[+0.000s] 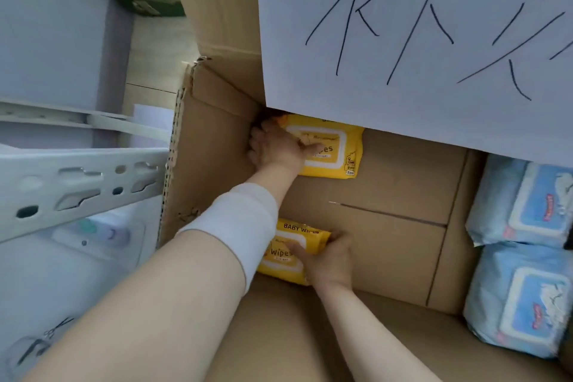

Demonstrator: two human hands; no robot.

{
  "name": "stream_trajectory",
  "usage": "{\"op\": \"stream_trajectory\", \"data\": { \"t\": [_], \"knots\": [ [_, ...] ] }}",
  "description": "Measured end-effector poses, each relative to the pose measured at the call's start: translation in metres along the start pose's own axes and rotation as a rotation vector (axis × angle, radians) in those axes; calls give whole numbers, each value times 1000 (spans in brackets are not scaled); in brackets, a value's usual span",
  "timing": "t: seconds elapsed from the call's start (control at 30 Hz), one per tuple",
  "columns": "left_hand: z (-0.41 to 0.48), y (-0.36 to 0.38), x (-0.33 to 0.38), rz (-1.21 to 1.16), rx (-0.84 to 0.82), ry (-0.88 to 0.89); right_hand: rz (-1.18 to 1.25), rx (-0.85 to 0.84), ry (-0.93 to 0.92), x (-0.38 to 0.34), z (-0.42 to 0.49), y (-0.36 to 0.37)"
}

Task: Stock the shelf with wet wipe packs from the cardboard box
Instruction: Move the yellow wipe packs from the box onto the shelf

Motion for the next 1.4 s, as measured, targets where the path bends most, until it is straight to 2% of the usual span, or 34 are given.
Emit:
{"op": "stream_trajectory", "data": {
  "t": [0.07, 0.17, 0.37, 0.53, 0.7, 0.83, 0.97, 1.07, 1.2, 1.4],
  "knots": [
    [4, -1, 1, -5, -62, 18, 22, -30, -8, 0, -3, 4],
    [8, -2, -1, -6, -137, 29, -18, -174, -23, 1, -3, 10],
    [9, -18, -18, -335, -266, 68, 141, -189, -64, 7, 4, -14],
    [-16, -35, -20, -509, -232, 140, 264, -180, -45, 15, -2, -59],
    [-55, -56, -27, -604, -183, 50, 320, -116, -102, 21, -29, -117],
    [-106, -88, -33, -713, -105, 25, 414, -63, -117, 29, -71, -161],
    [-181, -137, -45, -831, -19, 26, 546, -107, -97, 42, -132, -202],
    [-247, -182, -57, -866, 52, 87, 613, -203, -146, 48, -184, -229],
    [-350, -248, -80, -915, 233, 194, 701, -384, -238, 57, -252, -254],
    [-511, -325, -134, -1021, 522, 340, 644, -629, -419, 81, -361, -277]
  ]
}}
Point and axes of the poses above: each hand's wrist, its own z-axis towards the middle knuckle, its own y-axis out of the palm, x = y × z, the point moved 3 cm from there along z, towards the middle knuckle, and after that the axes turned 5 degrees about x, right-handed, at the moved point
